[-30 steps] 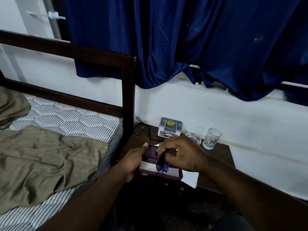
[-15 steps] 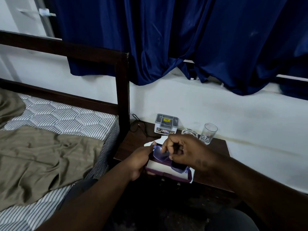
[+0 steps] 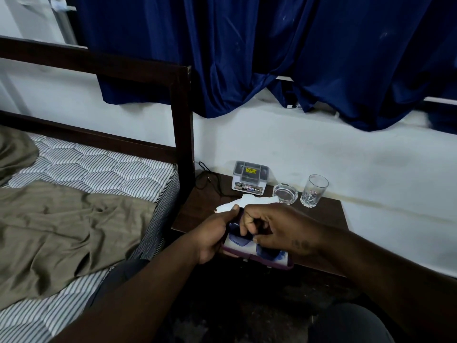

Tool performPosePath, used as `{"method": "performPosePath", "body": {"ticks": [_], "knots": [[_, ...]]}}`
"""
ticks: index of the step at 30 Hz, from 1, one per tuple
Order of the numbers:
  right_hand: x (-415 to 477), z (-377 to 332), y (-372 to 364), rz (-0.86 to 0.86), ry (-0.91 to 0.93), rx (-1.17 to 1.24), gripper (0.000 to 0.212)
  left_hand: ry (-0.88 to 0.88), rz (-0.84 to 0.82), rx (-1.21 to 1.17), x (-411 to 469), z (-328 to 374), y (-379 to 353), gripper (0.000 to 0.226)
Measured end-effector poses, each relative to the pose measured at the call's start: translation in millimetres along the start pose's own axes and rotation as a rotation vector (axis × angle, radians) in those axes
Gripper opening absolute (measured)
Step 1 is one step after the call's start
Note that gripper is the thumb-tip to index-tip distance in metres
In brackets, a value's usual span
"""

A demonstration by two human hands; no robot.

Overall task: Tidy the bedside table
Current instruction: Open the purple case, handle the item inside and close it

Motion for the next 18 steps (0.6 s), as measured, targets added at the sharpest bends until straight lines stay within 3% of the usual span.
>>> {"method": "performPosePath", "body": {"ticks": [5, 11, 18], "knots": [[0.5, -4.1, -1.6, -0.006, 0.028, -0.083, 0.043, -0.041, -0.016, -0.003, -1.5, 3.9, 0.7, 0.046], [-2.8, -9.7, -0.5, 0.031, 0.079, -0.221, 0.042, -0.017, -0.037, -0.02, -1.6, 5.0, 7.3, 0.052], [-0.6, -1.1, -6.1, 0.058, 0.007, -0.13, 0.04, -0.074, 0.0, 0.029, -4.4, 9.4, -0.4, 0.042]]}}
Point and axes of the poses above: each hand's wrist, its own x-axis towards the middle knuckle, its own y-axis out of the back of the hand, z = x × y, the point moved 3 cm from there along x, towards the middle knuckle
